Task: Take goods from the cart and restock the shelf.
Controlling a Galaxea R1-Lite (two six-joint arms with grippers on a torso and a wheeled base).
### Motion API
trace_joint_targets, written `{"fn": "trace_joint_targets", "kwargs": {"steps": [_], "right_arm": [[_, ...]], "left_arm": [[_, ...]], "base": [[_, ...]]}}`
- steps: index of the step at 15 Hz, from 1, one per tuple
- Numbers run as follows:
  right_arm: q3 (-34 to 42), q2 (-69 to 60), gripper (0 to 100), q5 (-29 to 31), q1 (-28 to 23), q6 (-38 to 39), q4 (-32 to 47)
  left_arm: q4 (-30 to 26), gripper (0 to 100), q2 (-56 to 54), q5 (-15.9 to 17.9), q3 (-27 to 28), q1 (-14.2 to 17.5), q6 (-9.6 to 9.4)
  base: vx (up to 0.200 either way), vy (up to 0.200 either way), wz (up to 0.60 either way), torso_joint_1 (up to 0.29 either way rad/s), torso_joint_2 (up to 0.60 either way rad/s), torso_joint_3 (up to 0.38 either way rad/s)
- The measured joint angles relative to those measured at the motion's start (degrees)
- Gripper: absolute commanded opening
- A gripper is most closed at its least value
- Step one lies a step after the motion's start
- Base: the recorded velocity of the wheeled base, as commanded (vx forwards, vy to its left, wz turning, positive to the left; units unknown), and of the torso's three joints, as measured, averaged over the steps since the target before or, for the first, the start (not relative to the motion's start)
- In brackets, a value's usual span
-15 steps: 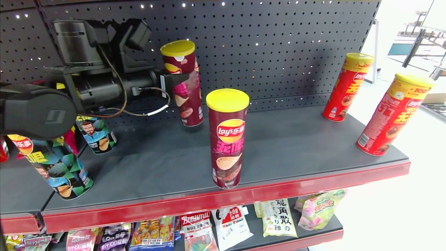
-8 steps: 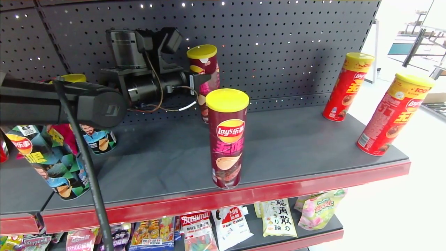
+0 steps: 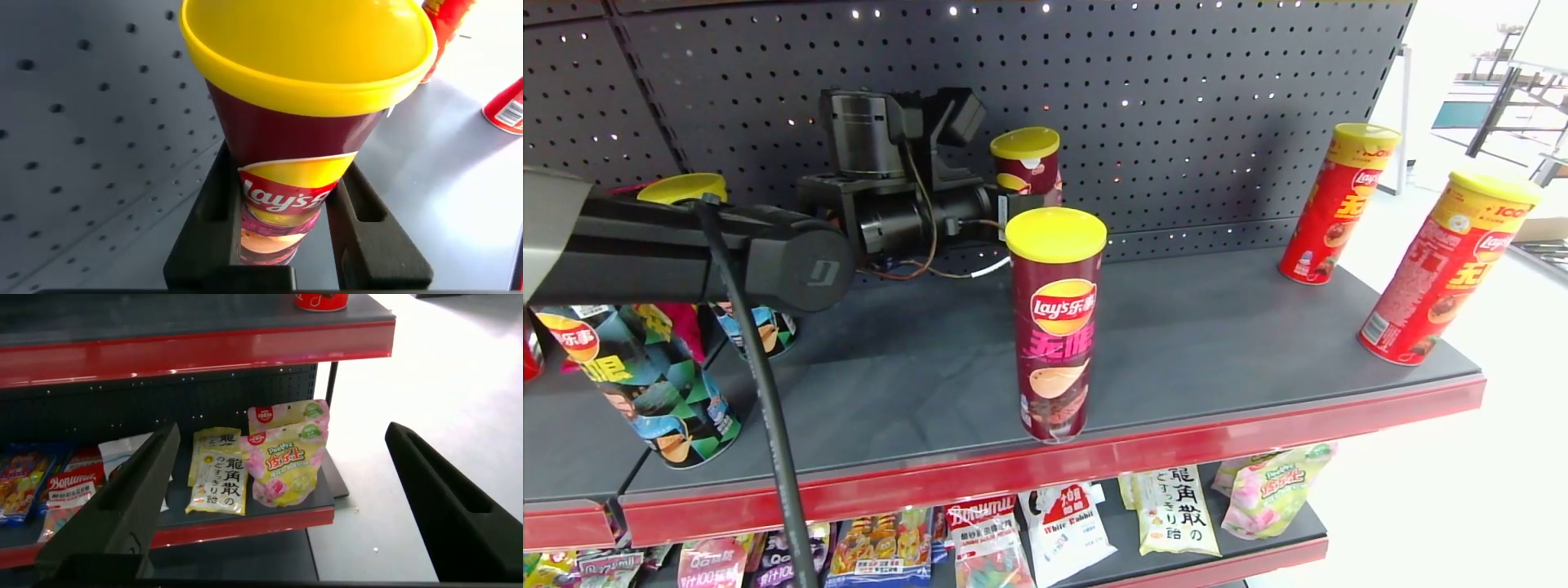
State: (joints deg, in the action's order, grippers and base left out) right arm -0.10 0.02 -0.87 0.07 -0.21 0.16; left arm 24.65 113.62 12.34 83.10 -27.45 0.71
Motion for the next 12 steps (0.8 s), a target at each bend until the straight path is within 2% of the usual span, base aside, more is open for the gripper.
{"fn": "trace_joint_targets", "kwargs": {"steps": [5,12], "right_arm": [[0.0,0.0,100,0.02,0.0,0.0,0.02],[0.0,0.0,100,0.0,0.0,-0.01,0.0]], "left_arm": [[-0.32,0,0.33,-0.09,-0.59,-0.41,-0.27],[-3.5,0,-0.52,-0.16,-1.77,-0.33,-0.5]], "base": [[0.0,0.0,0.0,0.0,0.0,0.0],[0.0,0.0,0.0,0.0,0.0,0.0]]}}
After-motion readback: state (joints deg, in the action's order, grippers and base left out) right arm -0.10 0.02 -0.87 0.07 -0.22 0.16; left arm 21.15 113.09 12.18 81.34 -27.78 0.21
